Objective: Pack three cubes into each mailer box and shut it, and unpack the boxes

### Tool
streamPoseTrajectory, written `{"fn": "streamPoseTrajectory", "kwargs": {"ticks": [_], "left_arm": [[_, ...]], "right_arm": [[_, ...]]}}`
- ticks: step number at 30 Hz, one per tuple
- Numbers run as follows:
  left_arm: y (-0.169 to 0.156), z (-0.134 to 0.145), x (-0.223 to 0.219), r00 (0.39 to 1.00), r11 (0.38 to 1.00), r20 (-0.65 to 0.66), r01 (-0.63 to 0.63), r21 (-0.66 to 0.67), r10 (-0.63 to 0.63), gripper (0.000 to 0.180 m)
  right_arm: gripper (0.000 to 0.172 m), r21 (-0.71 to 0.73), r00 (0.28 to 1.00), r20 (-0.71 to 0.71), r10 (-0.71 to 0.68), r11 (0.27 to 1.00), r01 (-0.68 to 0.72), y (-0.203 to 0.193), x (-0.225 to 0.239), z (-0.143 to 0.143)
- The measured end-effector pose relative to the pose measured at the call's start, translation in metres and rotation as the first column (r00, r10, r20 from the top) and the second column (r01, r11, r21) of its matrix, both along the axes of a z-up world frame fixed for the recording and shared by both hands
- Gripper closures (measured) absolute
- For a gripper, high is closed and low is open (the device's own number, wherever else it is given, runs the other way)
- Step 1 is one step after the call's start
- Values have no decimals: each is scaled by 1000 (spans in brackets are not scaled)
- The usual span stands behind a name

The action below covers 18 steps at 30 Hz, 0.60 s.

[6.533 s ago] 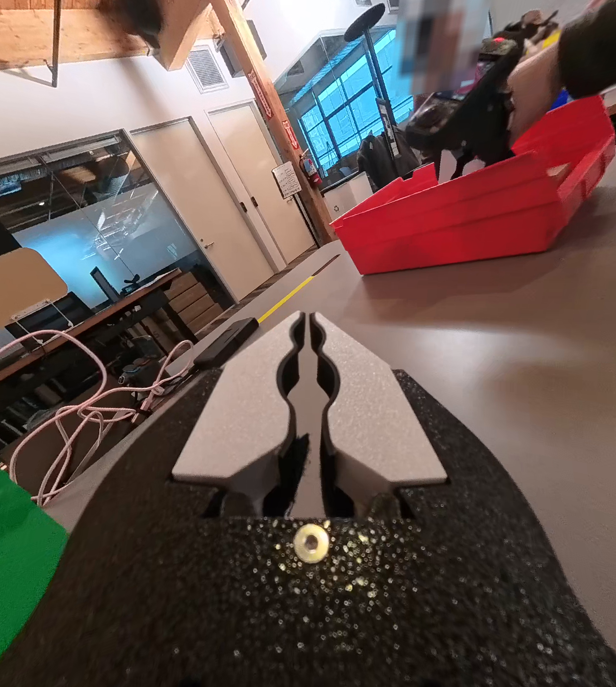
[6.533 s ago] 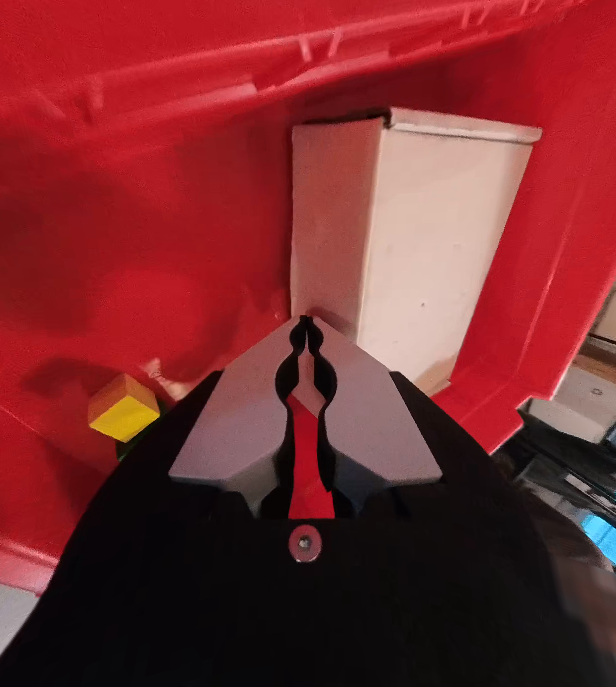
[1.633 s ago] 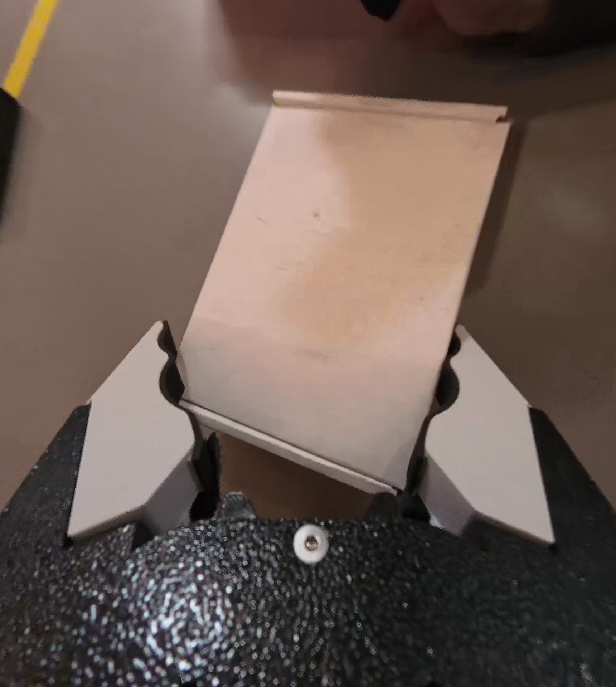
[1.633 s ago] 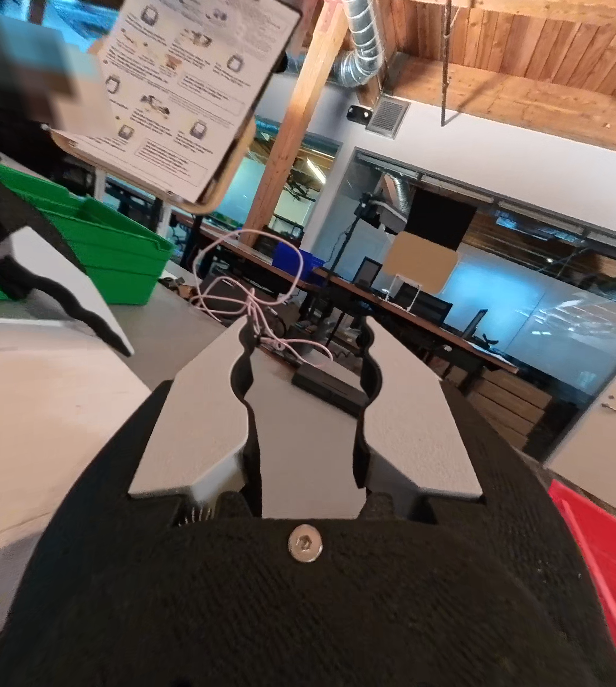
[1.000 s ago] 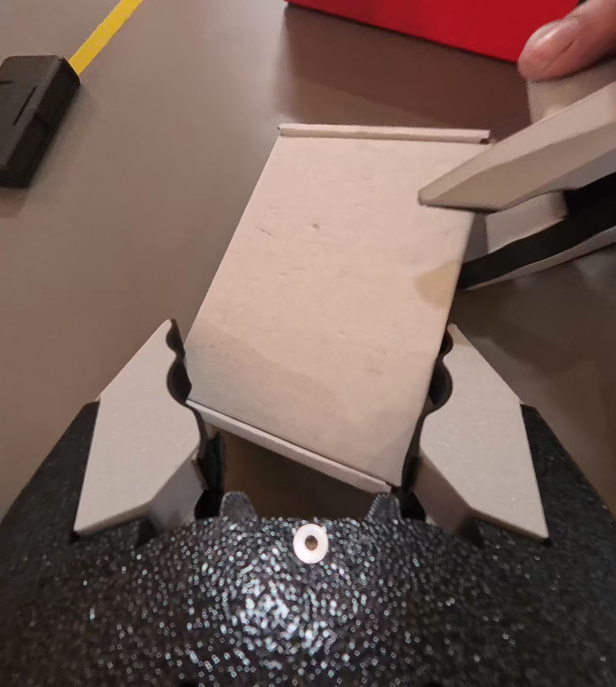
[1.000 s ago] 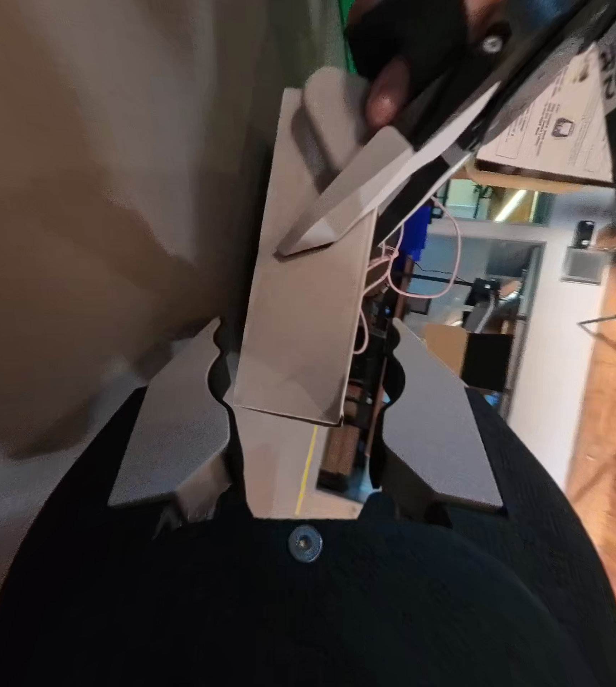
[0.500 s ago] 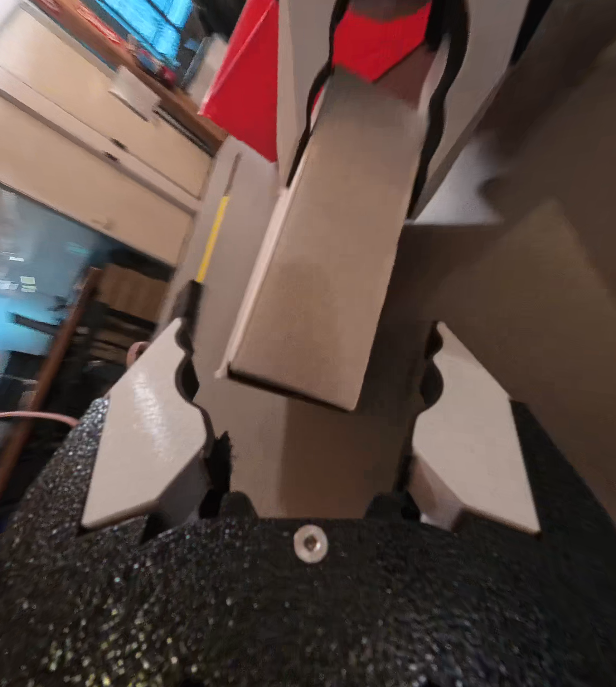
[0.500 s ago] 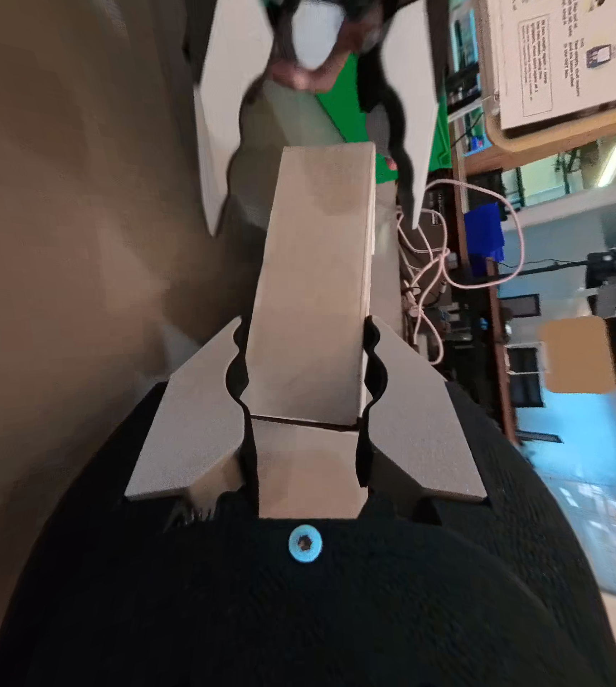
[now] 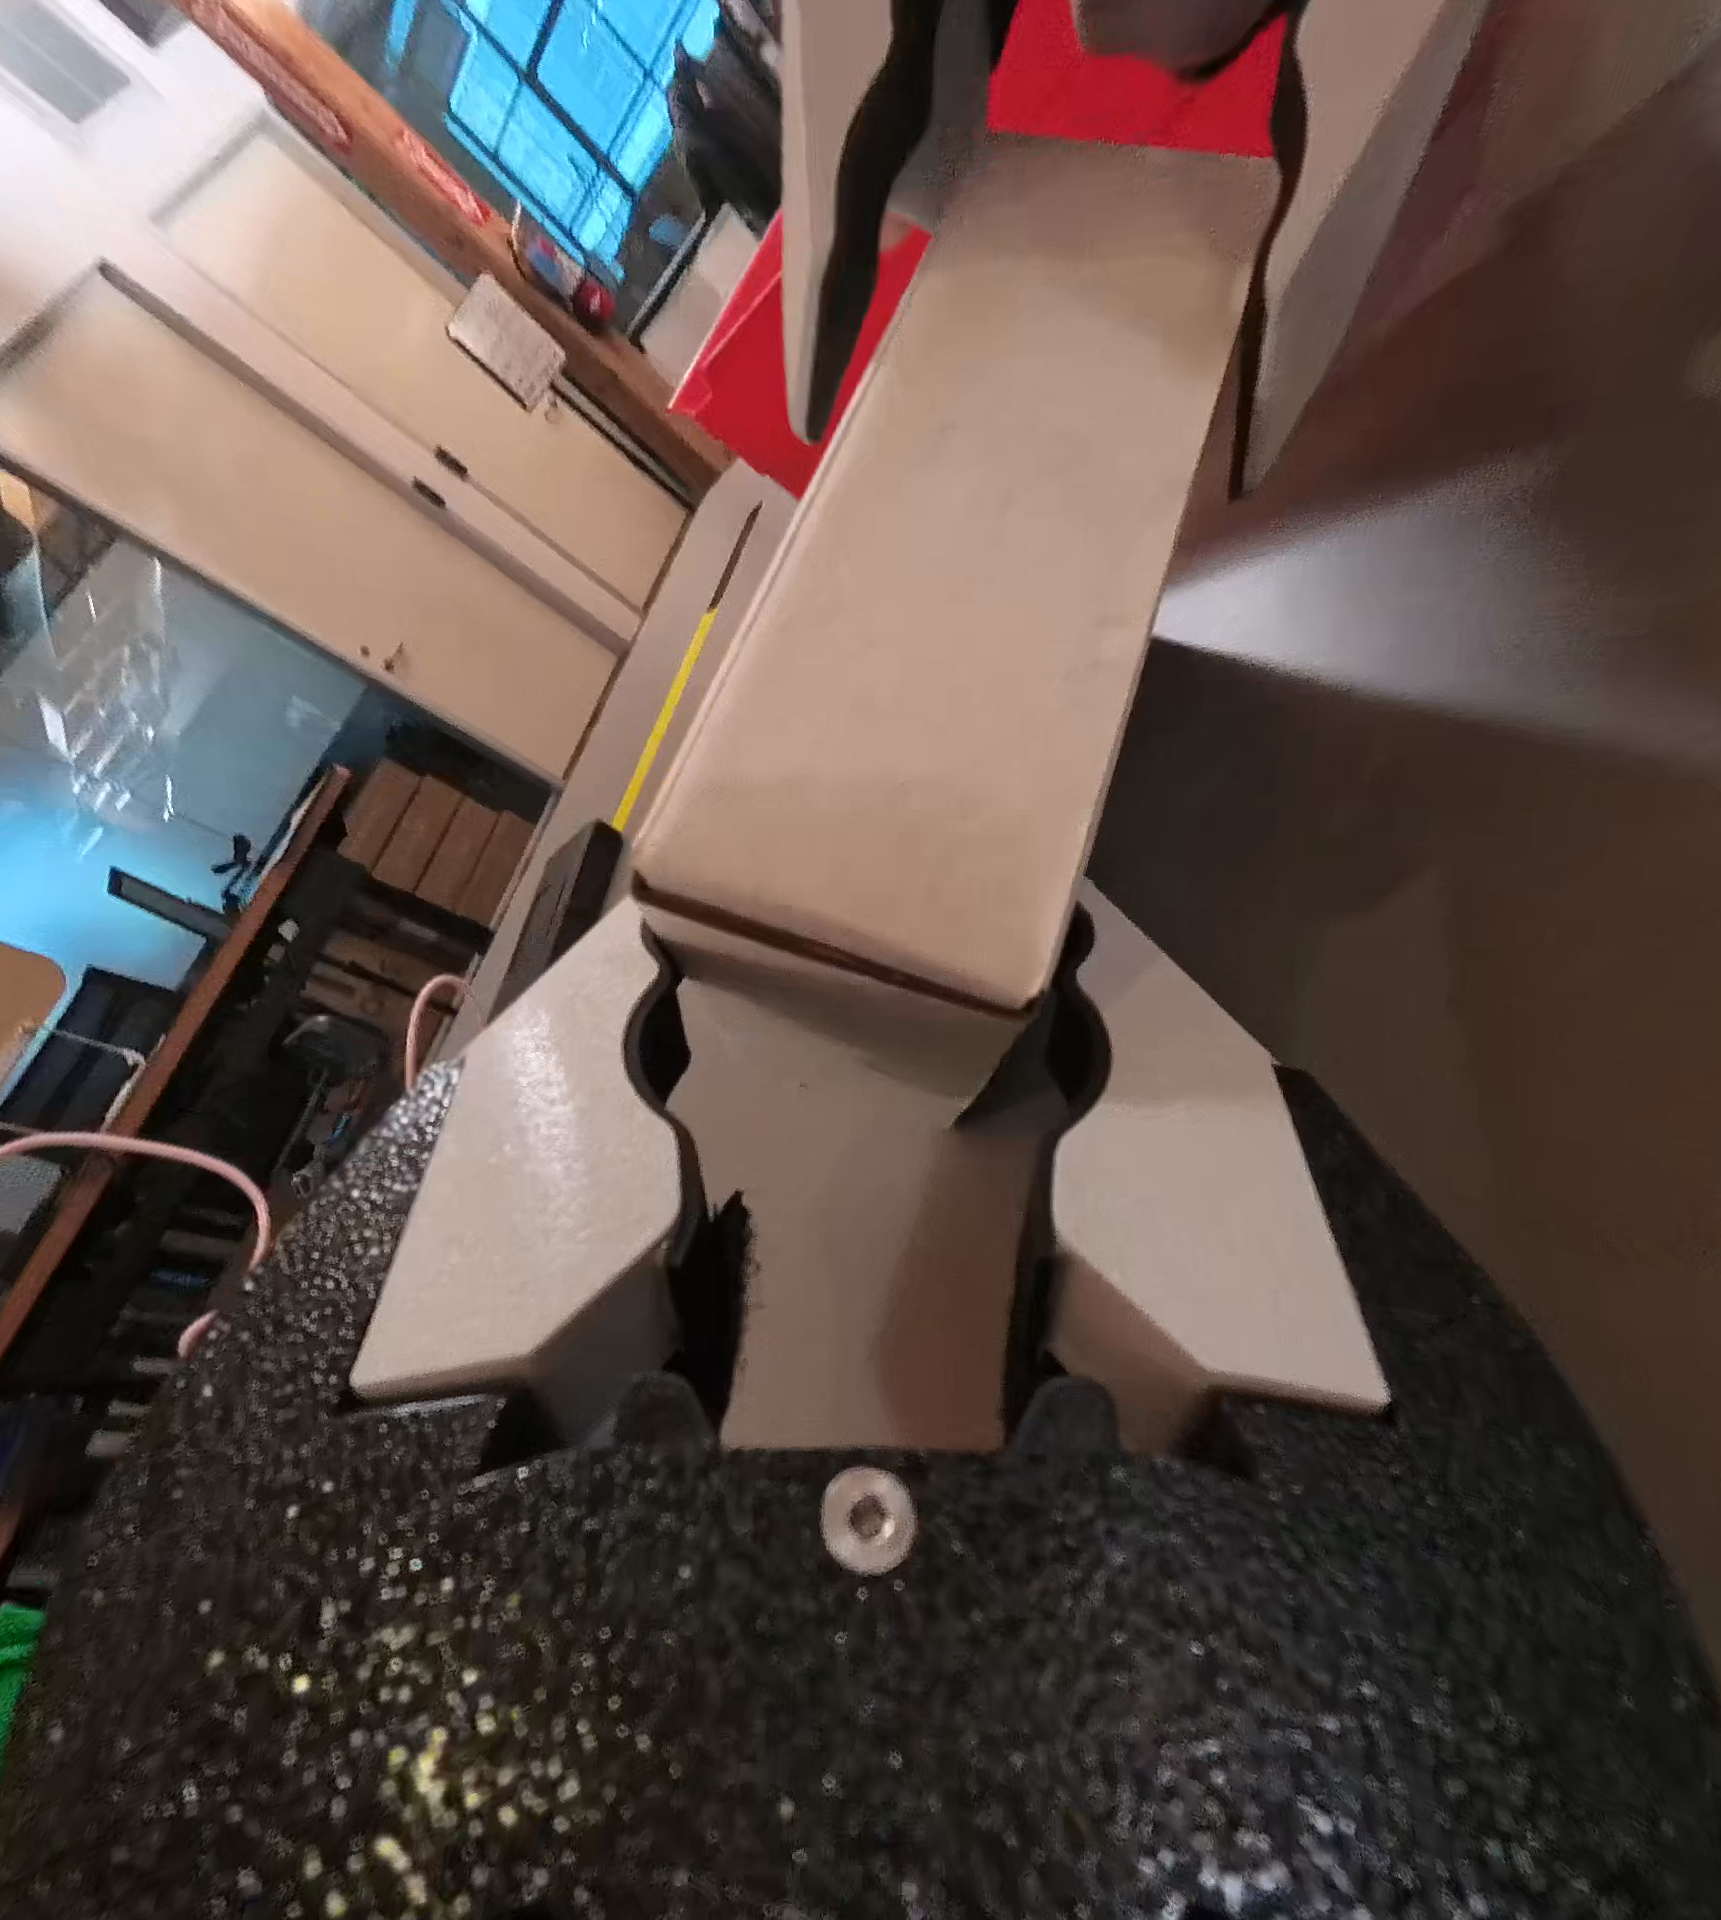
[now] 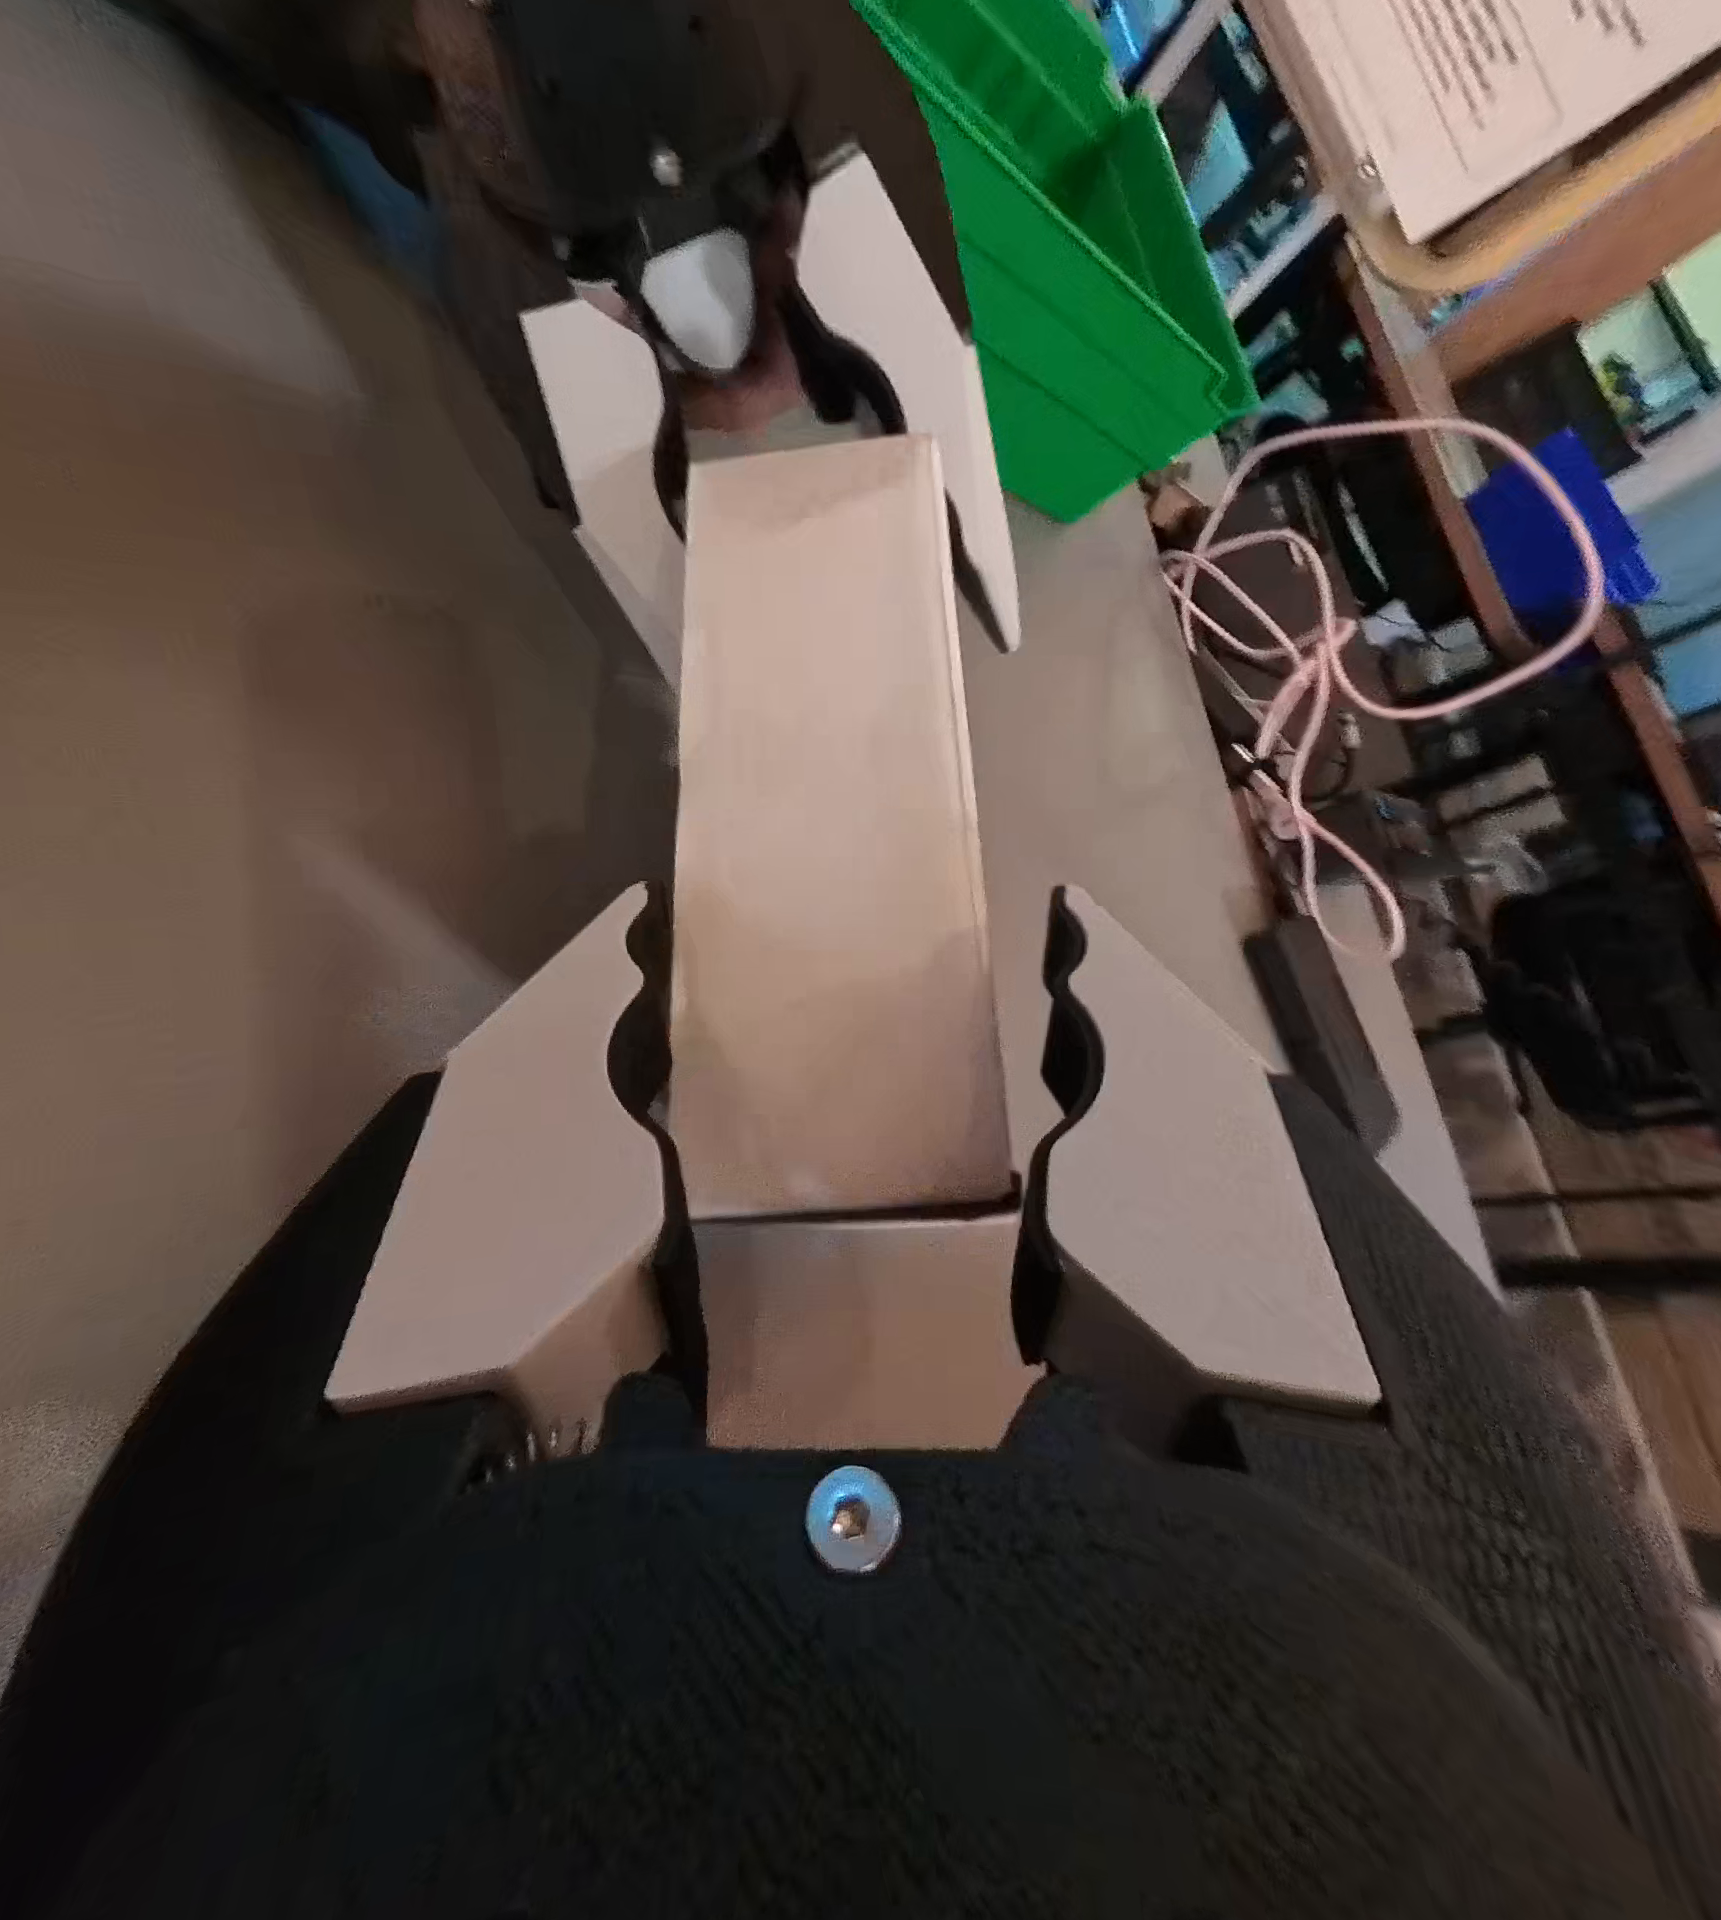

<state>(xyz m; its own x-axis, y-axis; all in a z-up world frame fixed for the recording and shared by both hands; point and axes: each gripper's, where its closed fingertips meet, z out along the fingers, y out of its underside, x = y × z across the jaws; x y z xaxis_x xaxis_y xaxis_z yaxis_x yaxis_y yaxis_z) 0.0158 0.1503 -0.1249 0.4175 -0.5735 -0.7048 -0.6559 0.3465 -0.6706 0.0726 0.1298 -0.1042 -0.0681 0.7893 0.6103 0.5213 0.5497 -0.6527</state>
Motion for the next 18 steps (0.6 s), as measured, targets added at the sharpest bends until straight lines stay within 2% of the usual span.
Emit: {"fn": "streamPoseTrajectory", "kwargs": {"ticks": [4, 7, 8, 14, 18], "left_arm": [[3, 0, 1, 997, 994, -17, -77, -77, 76, 111], [2, 0, 2, 995, 990, -31, -97, -99, 94, 112], [2, 0, 2, 995, 990, -35, -97, -101, 94, 112], [-1, 1, 4, 997, 995, -36, -64, -73, 61, 113], [-1, -2, 5, 993, 997, -94, -68, -25, 65, 113]], "right_arm": [[101, 99, 999, 24, -33, 995, 30, -1, -7, 6], [117, 231, 996, 70, -54, 972, 36, 0, -7, 9], [118, 253, 995, 83, -59, 967, 36, -1, -7, 9], [119, 197, 990, 110, -84, 978, 61, -3, -6, 9], [121, 79, 993, 111, -39, 996, 30, -13, -2, 10]]}}
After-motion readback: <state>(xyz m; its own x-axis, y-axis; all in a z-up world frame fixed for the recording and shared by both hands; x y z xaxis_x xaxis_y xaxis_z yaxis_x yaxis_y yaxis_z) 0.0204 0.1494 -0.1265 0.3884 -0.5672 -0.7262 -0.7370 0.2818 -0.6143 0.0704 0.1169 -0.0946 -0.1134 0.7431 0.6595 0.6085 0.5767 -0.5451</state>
